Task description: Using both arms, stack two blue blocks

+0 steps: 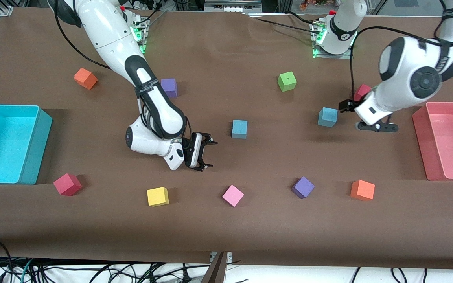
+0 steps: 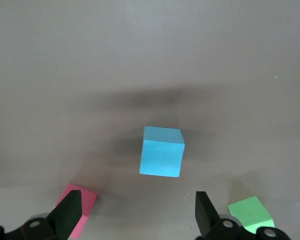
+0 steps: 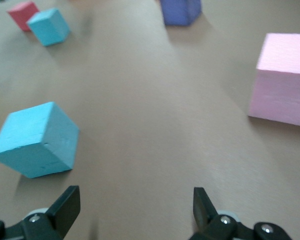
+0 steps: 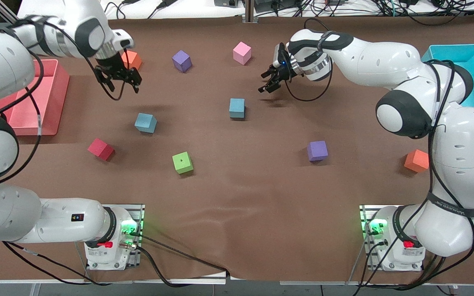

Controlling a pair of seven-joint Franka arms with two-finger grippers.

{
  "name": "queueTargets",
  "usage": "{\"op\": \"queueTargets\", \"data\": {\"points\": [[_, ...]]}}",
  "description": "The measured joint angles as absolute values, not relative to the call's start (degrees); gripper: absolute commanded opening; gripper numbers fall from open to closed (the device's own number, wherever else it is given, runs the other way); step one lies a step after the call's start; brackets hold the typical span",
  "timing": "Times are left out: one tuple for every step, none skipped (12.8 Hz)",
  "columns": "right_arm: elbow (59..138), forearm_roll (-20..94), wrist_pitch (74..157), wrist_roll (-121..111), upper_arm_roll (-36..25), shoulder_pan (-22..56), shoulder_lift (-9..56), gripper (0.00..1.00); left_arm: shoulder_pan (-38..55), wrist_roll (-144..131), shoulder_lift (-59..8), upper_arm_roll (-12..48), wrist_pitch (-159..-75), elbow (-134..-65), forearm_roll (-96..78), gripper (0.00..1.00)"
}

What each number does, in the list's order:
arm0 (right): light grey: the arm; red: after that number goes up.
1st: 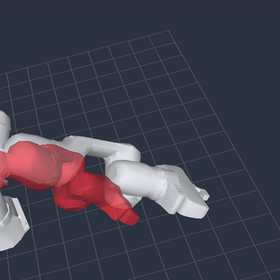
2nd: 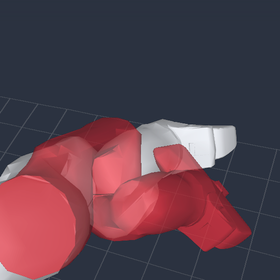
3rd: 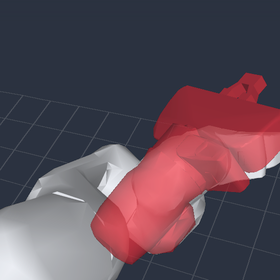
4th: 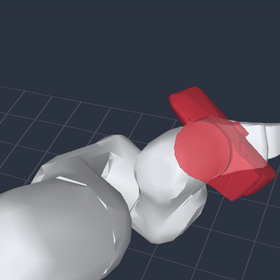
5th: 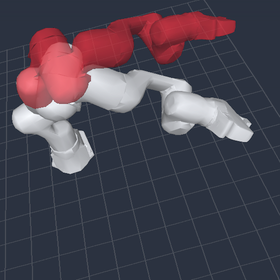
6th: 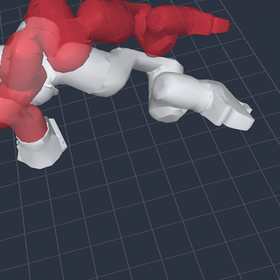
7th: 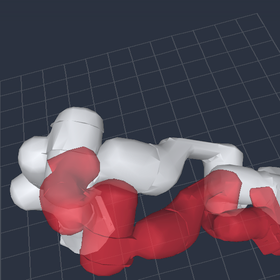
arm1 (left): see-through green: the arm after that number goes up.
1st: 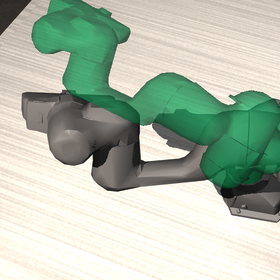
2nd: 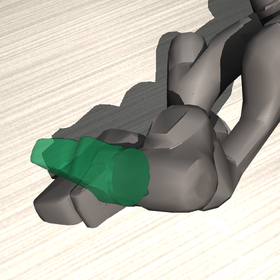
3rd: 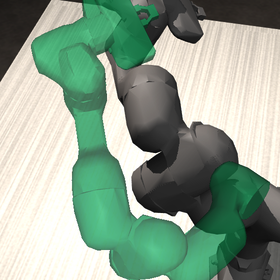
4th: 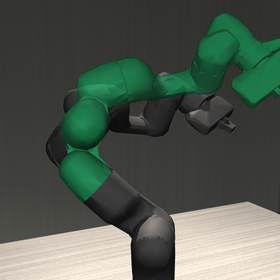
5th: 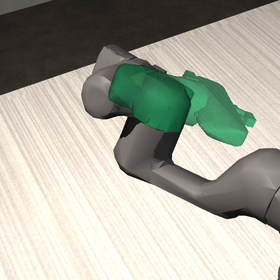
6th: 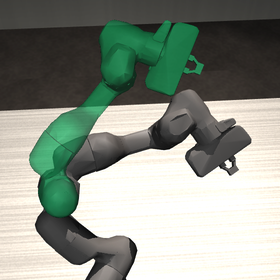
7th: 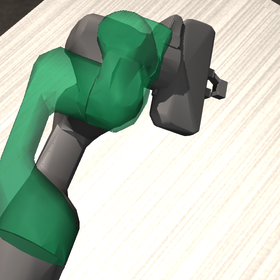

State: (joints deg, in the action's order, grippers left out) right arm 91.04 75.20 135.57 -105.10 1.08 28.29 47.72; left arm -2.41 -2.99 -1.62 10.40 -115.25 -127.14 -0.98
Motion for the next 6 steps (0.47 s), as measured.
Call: {"op": "queueTargets", "data": {"points": [[91.5, 77.2, 134.3, -107.6, 1.1, 28.2, 47.7, 1.0, -2.4, -3.0, -0.9, 11.4, -119.5, -130.7, -1.0, 1.0], [91.9, 79.1, 133.2, -109.4, 1.1, 28.1, 47.7, 1.0, -2.4, -3.1, -0.6, 11.9, -124.4, -134.4, -1.0, 1.0], [92.2, 81.3, 132.0, -111.2, 1.1, 28.1, 47.7, 1.0, -2.4, -3.1, -0.5, 12.1, -129.4, -137.9, -1.0, 1.0], [92.4, 83.4, 130.7, -113.1, 1.2, 28.1, 47.7, 1.0, -2.4, -3.0, -0.7, 12.1, -133.9, -141.0, -1.0, 1.0], [92.5, 85.6, 129.2, -115.3, 1.2, 28.1, 47.7, 1.0, -2.4, -2.9, -1.1, 12.1, -137.7, -143.2, -1.0, 1.0], [92.7, 87.8, 128.0, -117.5, 1.3, 28.1, 47.7, 1.0, -2.4, -2.9, -1.8, 12.1, -140.7, -144.7, -1.0, 1.0]]}}
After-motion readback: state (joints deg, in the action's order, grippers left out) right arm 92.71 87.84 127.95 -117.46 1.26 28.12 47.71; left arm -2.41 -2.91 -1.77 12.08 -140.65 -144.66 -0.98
